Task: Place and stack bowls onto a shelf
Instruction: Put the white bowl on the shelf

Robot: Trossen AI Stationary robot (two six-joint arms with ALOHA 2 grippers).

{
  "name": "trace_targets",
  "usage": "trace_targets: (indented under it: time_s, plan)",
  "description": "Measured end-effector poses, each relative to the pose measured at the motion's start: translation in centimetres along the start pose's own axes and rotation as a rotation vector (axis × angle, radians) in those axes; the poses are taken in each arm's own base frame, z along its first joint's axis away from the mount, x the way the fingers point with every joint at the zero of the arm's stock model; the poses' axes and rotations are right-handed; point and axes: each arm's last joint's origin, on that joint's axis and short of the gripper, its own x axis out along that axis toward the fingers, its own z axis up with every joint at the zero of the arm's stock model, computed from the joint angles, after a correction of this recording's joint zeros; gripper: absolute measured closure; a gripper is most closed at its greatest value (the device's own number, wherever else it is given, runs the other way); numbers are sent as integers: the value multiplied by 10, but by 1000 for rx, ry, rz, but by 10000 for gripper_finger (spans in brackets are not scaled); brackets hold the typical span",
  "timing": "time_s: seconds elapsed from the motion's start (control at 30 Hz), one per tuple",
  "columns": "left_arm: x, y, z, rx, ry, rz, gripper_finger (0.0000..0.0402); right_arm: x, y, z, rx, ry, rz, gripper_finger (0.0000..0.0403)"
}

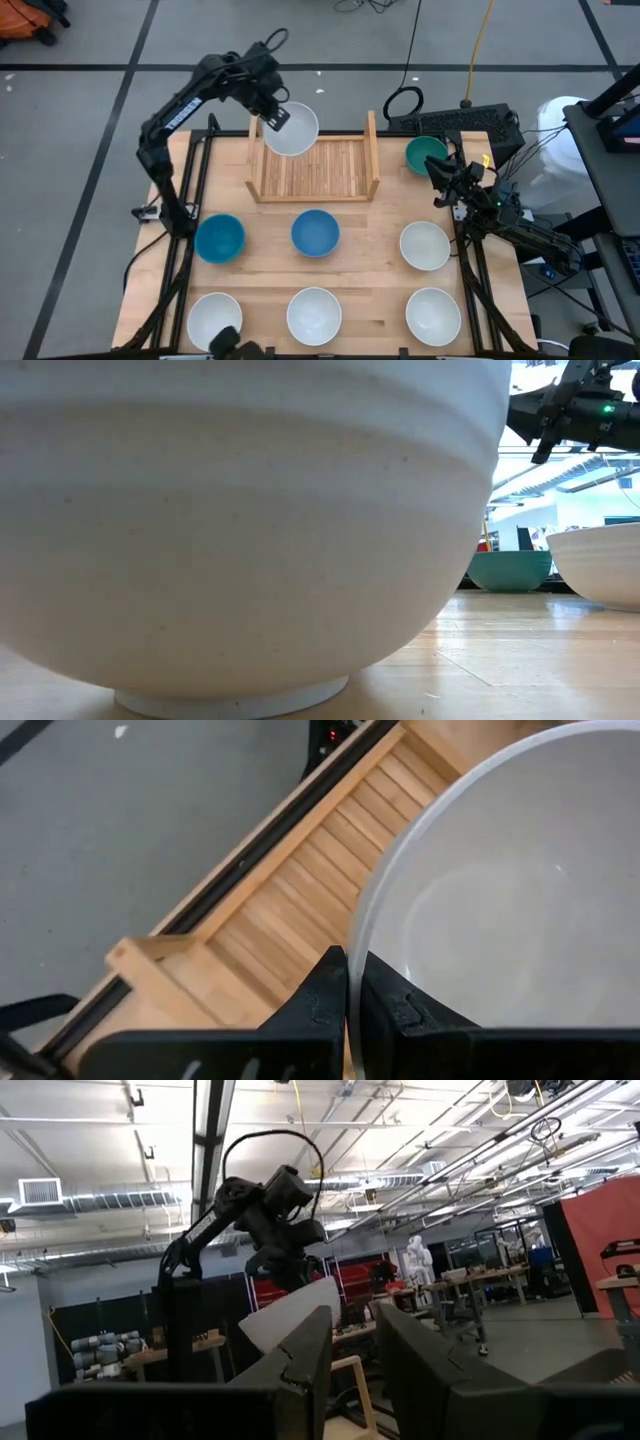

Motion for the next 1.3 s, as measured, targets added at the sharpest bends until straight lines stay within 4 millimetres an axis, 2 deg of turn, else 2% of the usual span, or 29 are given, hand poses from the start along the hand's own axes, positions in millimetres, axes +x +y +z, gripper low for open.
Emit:
trace_targets:
  time_s: [0.37,0.57,0.77,0.93,1.07,1.3]
  plan:
    - [61,4,17,70,110,-31,394,0,0,0,0,0,0,325]
    - [81,11,19,69,158,-25,394,0,0,0,0,0,4,325]
    - [93,15,12,91,212,-23,394,0,0,0,0,0,4,325]
    - [106,16,6,174,246,-43,394,0,0,0,0,0,4,325]
    - [120,15,0,197,269,-134,394,0,0,0,0,0,4,325]
    - [146,18,-11,196,295,-141,394,0,0,0,0,0,4,325]
